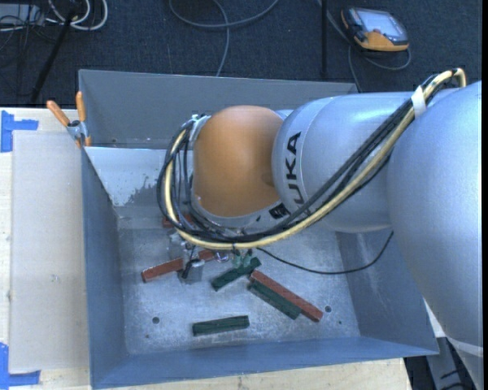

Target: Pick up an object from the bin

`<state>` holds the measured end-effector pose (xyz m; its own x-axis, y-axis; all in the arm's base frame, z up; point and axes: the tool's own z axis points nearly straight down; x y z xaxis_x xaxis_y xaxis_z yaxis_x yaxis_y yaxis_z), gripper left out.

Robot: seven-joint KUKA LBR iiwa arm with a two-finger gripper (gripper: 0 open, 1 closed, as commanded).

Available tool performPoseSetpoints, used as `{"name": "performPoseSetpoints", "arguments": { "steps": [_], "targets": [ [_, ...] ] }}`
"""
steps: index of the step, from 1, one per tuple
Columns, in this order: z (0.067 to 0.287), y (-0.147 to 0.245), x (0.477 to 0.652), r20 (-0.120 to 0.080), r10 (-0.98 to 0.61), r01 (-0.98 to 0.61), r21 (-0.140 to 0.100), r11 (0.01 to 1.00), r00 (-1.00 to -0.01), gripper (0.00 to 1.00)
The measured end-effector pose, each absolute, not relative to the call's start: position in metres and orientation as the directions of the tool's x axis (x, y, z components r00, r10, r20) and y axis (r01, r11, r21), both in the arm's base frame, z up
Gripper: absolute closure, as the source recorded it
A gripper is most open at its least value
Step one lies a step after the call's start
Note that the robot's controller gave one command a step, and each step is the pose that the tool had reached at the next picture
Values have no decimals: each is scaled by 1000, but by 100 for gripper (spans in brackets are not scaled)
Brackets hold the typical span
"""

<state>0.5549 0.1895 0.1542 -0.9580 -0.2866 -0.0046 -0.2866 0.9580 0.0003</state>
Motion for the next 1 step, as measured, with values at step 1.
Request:
{"name": "performPoseSetpoints", "arguments": {
  "steps": [1],
  "targets": [
    [195, 190, 556, -4, -285, -285, 0, 959, -959, 100]
  ]
}}
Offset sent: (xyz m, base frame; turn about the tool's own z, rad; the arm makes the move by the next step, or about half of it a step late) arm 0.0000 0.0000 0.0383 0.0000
